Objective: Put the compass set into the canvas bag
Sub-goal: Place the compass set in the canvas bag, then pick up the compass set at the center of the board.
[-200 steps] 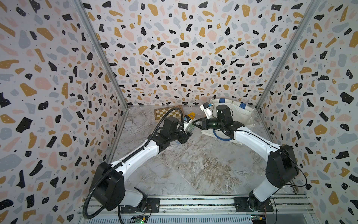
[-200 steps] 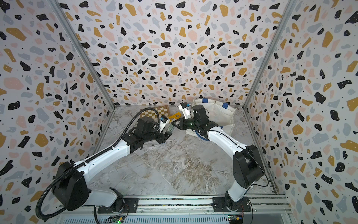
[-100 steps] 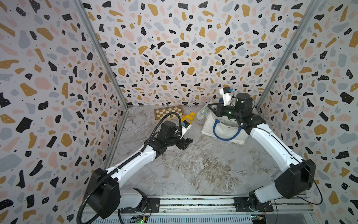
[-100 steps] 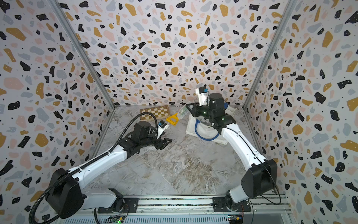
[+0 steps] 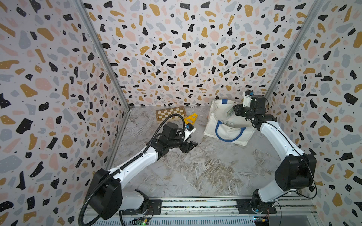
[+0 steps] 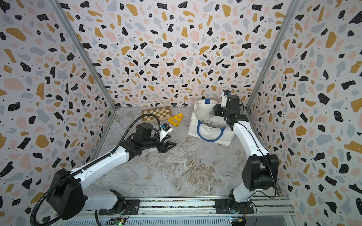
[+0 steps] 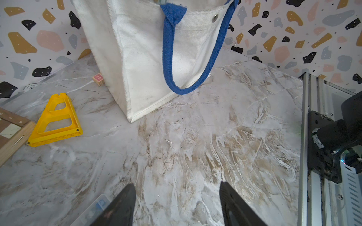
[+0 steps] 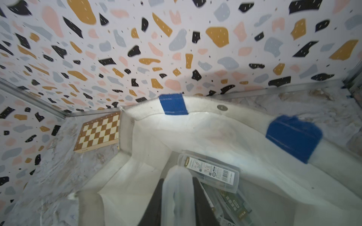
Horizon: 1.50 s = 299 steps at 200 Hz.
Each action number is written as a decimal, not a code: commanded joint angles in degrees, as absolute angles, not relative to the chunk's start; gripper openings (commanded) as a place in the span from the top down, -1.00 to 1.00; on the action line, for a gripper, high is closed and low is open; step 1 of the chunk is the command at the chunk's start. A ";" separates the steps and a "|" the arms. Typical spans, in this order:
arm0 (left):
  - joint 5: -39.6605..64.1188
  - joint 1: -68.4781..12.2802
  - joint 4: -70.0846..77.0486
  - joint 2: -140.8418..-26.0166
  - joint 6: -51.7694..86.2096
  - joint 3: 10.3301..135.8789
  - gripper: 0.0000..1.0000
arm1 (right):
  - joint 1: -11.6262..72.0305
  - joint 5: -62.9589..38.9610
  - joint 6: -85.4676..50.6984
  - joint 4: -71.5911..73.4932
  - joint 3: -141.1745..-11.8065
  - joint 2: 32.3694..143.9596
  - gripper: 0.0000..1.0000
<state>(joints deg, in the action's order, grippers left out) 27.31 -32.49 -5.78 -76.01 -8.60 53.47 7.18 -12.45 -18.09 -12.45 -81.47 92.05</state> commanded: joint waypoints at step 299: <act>3.90 -23.35 -34.84 -105.12 -39.95 75.82 -0.82 | 7.65 -12.88 -15.42 -16.17 -83.36 81.19 -0.64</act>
